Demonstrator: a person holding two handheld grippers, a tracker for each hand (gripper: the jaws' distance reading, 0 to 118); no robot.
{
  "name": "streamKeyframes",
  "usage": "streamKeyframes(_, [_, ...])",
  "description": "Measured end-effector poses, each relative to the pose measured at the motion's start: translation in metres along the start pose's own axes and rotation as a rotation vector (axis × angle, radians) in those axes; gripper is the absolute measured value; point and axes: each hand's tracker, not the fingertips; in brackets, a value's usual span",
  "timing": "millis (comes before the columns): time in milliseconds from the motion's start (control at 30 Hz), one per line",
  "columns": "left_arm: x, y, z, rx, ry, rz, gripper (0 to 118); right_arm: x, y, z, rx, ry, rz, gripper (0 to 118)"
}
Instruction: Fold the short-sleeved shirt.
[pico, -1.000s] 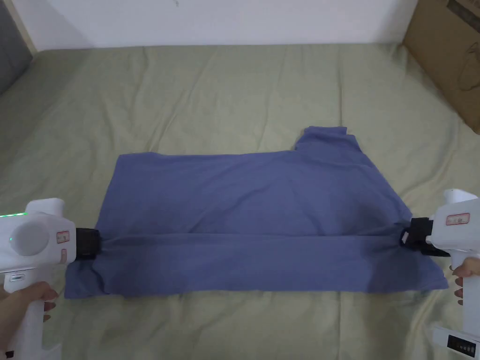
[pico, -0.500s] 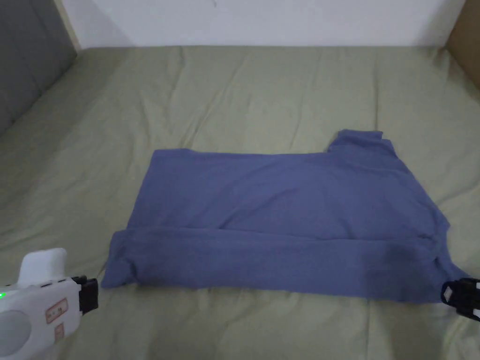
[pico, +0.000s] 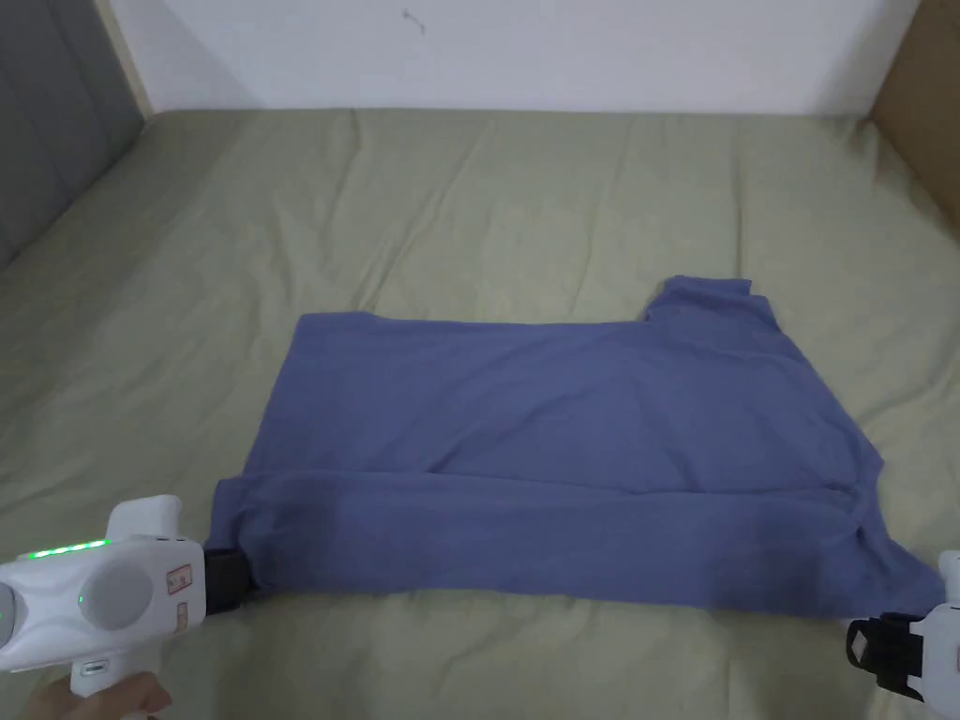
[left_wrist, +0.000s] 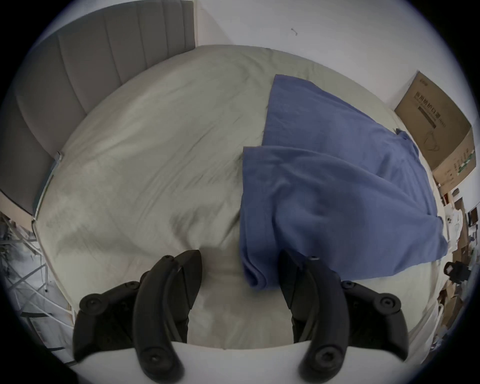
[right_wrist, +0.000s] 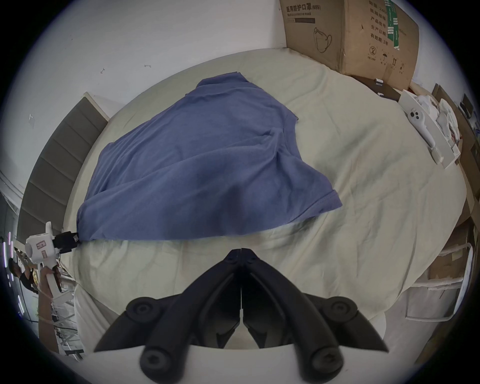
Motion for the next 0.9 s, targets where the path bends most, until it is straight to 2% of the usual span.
streamKeyframes(33, [0.002, 0.0, 0.003, 0.004, -0.002, -0.024, 36, 0.001, -0.001, -0.001, -0.002, -0.007, -0.006, 0])
streamKeyframes(67, [0.004, 0.0, 0.0, 0.019, 0.01, -0.058, 6, 0.003, -0.002, -0.002, -0.005, -0.009, -0.009, 0])
streamKeyframes(100, [0.004, 0.0, -0.002, 0.028, 0.053, -0.073, 1, 0.008, -0.002, -0.006, -0.009, -0.008, -0.015, 0])
streamKeyframes(267, [-0.006, 0.012, 0.003, -0.007, 0.001, -0.034, 1, 0.015, 0.001, -0.001, -0.007, -0.015, -0.019, 0])
streamKeyframes(400, [-0.008, 0.013, 0.026, 0.016, -0.032, -0.035, 1, 0.024, 0.019, 0.01, 0.077, -0.013, 0.002, 0])
streamKeyframes(433, [-0.009, 0.014, 0.03, 0.019, -0.038, -0.033, 1, 0.027, 0.025, 0.01, 0.092, -0.02, 0.0, 13])
streamKeyframes(467, [-0.006, 0.014, 0.036, 0.026, -0.053, -0.031, 1, 0.031, 0.032, 0.007, 0.092, -0.027, 0.0, 43])
streamKeyframes(500, [-0.006, 0.014, 0.038, 0.031, -0.054, -0.029, 1, 0.035, 0.039, -0.001, 0.086, -0.032, 0.006, 82])
streamKeyframes(533, [-0.005, 0.014, 0.039, 0.031, -0.053, -0.03, 1, 0.041, 0.043, -0.012, 0.084, -0.031, 0.011, 112])
streamKeyframes(567, [-0.004, 0.014, 0.039, 0.031, -0.051, -0.04, 1, 0.048, 0.047, -0.023, 0.09, -0.026, 0.015, 114])
streamKeyframes(667, [0.002, 0.014, 0.039, 0.02, -0.039, -0.062, 1, 0.059, 0.056, -0.065, -0.079, -0.073, -0.045, 110])
streamKeyframes(700, [0.002, 0.013, 0.038, 0.016, -0.036, -0.063, 1, 0.063, 0.053, -0.077, -0.118, -0.067, -0.052, 96])
streamKeyframes(733, [0.003, 0.014, 0.037, 0.013, -0.035, -0.064, 1, 0.063, 0.049, -0.084, -0.131, -0.123, -0.022, 86])
streamKeyframes(767, [0.004, 0.013, 0.037, 0.008, -0.04, -0.065, 1, 0.053, 0.046, -0.075, -0.067, -0.099, 0.004, 84])
streamKeyframes(800, [0.004, 0.013, 0.037, 0.001, -0.03, -0.069, 1, 0.044, 0.048, -0.063, -0.068, -0.131, 0.014, 73])
streamKeyframes(867, [0.005, 0.013, 0.039, 0.005, -0.035, -0.081, 1, 0.035, 0.048, -0.052, -0.041, -0.119, 0.127, 21])
streamKeyframes(900, [0.005, 0.014, 0.039, -0.003, -0.036, -0.087, 1, 0.04, 0.047, -0.05, -0.049, -0.073, 0.125, 12])
